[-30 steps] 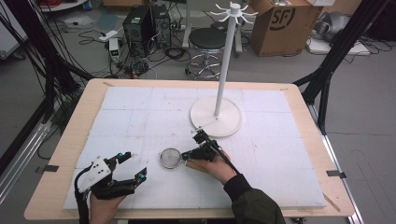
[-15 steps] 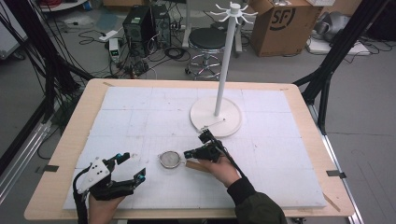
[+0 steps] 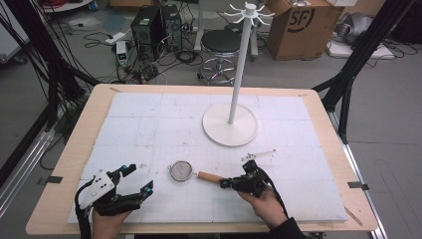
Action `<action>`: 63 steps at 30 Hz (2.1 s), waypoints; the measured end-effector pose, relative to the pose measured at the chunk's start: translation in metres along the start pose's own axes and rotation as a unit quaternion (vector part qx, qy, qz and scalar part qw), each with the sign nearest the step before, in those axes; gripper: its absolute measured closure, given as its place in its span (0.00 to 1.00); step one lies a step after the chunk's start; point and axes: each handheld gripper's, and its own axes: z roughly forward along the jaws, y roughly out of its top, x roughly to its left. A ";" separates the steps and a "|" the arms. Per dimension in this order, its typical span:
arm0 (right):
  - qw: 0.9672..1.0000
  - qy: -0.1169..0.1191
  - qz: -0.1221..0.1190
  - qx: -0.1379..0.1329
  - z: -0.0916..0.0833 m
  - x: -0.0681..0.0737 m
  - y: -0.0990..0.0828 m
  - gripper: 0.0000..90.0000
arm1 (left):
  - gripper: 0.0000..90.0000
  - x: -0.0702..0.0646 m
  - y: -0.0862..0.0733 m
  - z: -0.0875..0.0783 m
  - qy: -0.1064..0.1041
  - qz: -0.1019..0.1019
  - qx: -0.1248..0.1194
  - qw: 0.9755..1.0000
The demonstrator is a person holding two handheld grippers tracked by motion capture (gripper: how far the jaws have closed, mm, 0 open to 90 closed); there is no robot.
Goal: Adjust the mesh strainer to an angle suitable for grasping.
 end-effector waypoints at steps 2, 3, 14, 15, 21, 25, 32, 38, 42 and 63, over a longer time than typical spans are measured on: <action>1.000 -0.010 0.002 0.010 -0.007 0.000 -0.014 1.00 | 0.22 0.000 0.000 0.001 0.000 0.001 0.001 1.000; 1.000 -0.010 0.002 0.010 -0.007 0.000 -0.014 1.00 | 0.22 0.000 0.000 0.001 0.001 0.001 0.001 1.000; 0.999 -0.039 0.027 0.009 -0.013 -0.022 -0.031 1.00 | 0.21 0.000 0.000 0.000 0.001 -0.001 0.000 1.000; 0.999 -0.041 0.034 0.003 -0.013 -0.027 -0.027 1.00 | 0.21 0.000 0.000 0.000 0.001 0.000 0.001 1.000; 0.997 -0.058 0.041 -0.005 -0.011 -0.036 -0.015 1.00 | 0.21 0.000 0.000 0.001 0.001 0.001 0.002 1.000; 0.996 -0.074 0.042 -0.009 -0.007 -0.041 -0.005 1.00 | 0.21 0.000 0.000 0.000 0.001 0.001 0.002 1.000; 0.995 -0.086 0.052 -0.021 0.001 -0.050 0.011 1.00 | 0.21 0.000 -0.001 0.001 0.001 0.000 0.002 1.000; 0.994 -0.086 0.066 -0.032 0.007 -0.057 0.020 1.00 | 0.21 0.000 -0.001 0.001 0.000 0.000 0.002 1.000; 0.993 -0.089 0.071 -0.040 0.012 -0.060 0.027 1.00 | 0.21 0.000 -0.001 0.001 0.000 -0.001 0.001 1.000; 0.991 -0.085 0.087 -0.052 0.029 -0.068 0.046 1.00 | 0.21 -0.001 -0.001 0.003 -0.002 0.000 0.002 1.000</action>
